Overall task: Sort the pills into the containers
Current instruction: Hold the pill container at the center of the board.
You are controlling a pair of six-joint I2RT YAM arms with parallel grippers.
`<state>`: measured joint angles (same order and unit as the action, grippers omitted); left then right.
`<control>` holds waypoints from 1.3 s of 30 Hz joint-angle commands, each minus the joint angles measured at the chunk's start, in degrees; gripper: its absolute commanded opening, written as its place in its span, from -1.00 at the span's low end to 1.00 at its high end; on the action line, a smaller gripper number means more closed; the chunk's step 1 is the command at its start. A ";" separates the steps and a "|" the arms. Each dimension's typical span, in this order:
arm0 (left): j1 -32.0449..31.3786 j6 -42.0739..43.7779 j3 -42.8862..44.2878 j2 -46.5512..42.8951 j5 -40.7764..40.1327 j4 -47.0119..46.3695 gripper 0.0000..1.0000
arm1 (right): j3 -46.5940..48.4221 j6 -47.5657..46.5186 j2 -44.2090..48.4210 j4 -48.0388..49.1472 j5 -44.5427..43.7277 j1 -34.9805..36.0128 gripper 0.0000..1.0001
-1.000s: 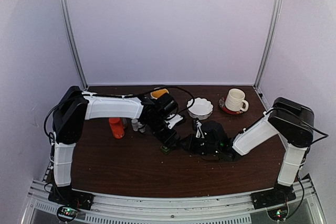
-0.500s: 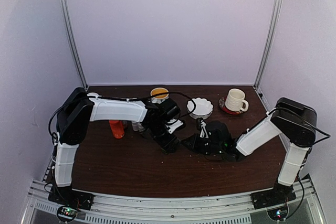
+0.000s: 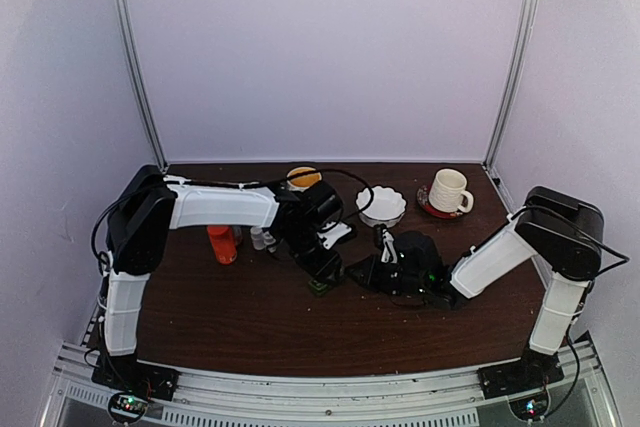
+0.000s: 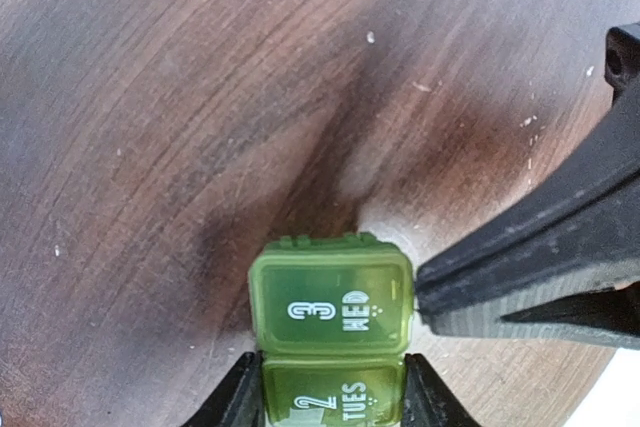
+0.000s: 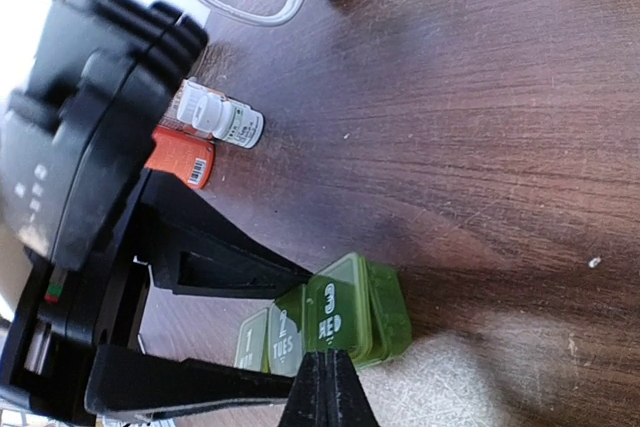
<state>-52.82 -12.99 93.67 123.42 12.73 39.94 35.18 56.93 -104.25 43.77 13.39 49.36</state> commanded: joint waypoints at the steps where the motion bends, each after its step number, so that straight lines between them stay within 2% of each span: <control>1: 1.08 -1.27 -1.19 -3.20 2.47 -2.25 -0.20 | -0.97 -1.24 0.78 1.80 0.96 -0.23 -1.00; 12: 4.06 -6.22 -7.37 -5.77 14.38 -11.96 -0.24 | -4.73 -1.91 1.98 5.94 2.39 -0.15 -1.00; 20: 4.21 -6.87 -8.31 -6.26 15.71 -13.39 -0.24 | -3.73 -0.54 -0.11 10.96 5.26 0.21 -1.00; 39: 4.04 -6.88 -10.28 -6.86 17.28 -15.54 -0.22 | 1.12 0.44 -2.37 5.28 4.24 0.12 -1.00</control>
<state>-48.66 -19.66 84.60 118.78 27.70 28.29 34.09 57.41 -105.45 50.33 17.98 49.45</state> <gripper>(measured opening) 0.433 0.004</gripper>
